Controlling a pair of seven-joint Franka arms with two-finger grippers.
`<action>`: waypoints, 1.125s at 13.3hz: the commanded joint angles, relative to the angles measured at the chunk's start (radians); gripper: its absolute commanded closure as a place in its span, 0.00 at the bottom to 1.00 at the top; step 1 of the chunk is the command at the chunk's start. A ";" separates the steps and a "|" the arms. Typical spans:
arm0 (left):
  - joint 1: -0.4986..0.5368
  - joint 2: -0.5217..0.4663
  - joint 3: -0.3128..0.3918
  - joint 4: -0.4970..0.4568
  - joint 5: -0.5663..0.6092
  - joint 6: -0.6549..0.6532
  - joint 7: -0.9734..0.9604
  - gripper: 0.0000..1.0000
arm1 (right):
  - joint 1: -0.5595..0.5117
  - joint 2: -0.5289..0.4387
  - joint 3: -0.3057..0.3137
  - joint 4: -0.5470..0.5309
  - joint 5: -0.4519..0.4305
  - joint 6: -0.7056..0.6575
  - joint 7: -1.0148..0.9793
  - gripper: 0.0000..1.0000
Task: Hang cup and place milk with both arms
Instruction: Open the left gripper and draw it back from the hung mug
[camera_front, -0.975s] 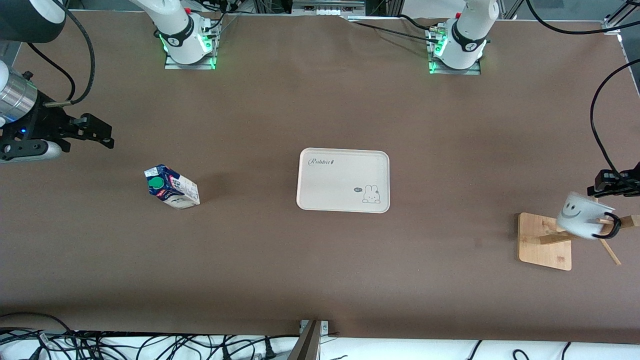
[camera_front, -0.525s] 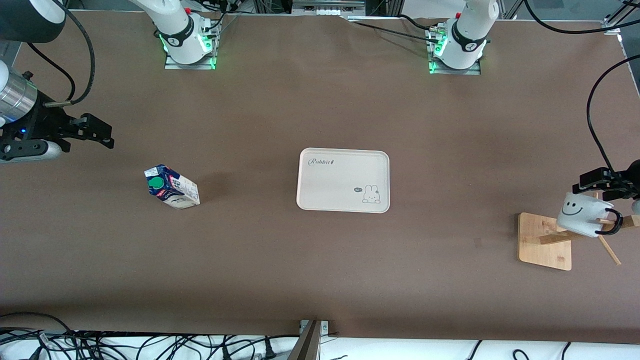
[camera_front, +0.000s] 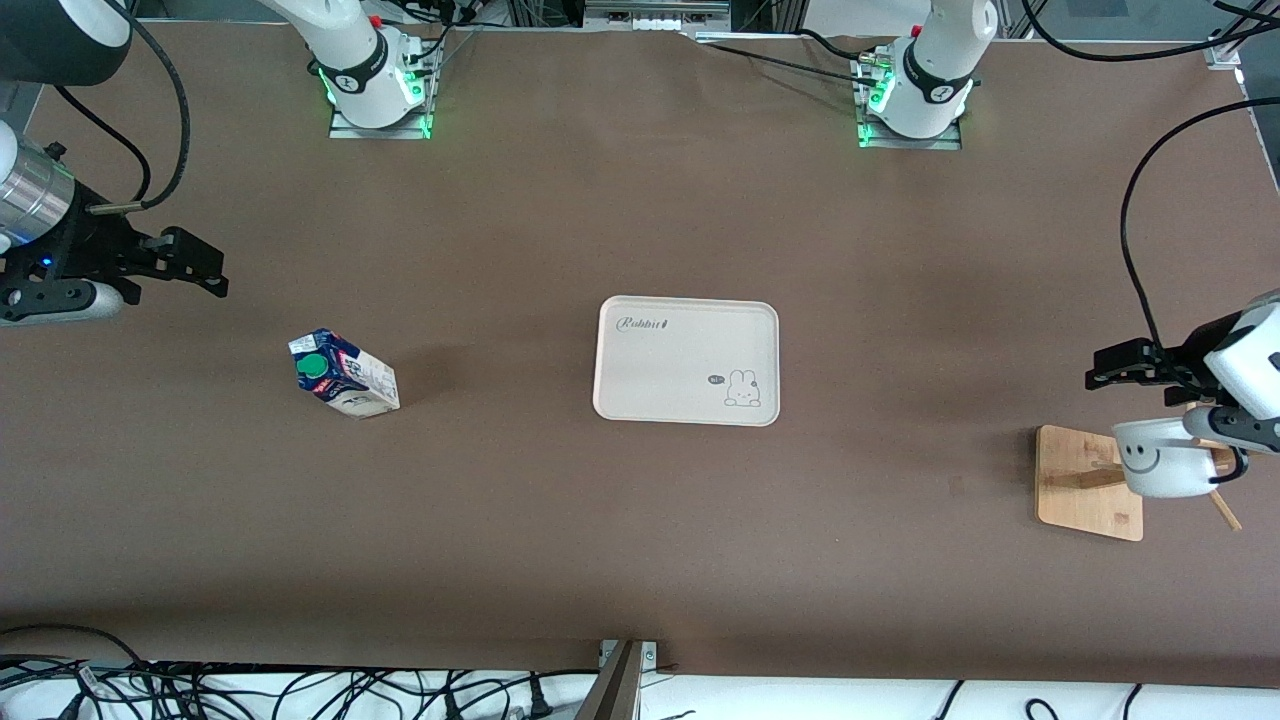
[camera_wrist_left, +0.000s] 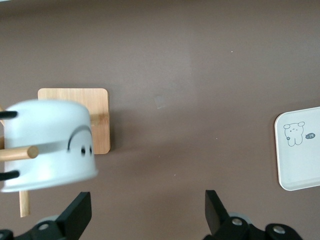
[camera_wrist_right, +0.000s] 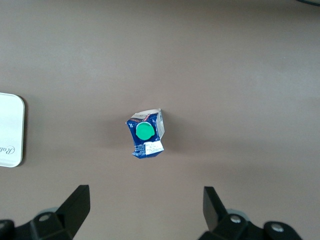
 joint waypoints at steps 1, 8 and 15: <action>-0.003 -0.016 0.000 -0.008 0.025 0.006 -0.013 0.00 | -0.004 0.009 0.003 0.022 -0.009 -0.002 0.004 0.00; -0.032 -0.029 0.000 -0.011 0.024 -0.005 -0.033 0.00 | -0.004 0.011 0.003 0.022 -0.009 0.003 0.005 0.00; -0.065 -0.063 -0.027 -0.008 0.007 -0.101 -0.112 0.00 | -0.003 0.011 0.003 0.022 -0.009 0.004 0.005 0.00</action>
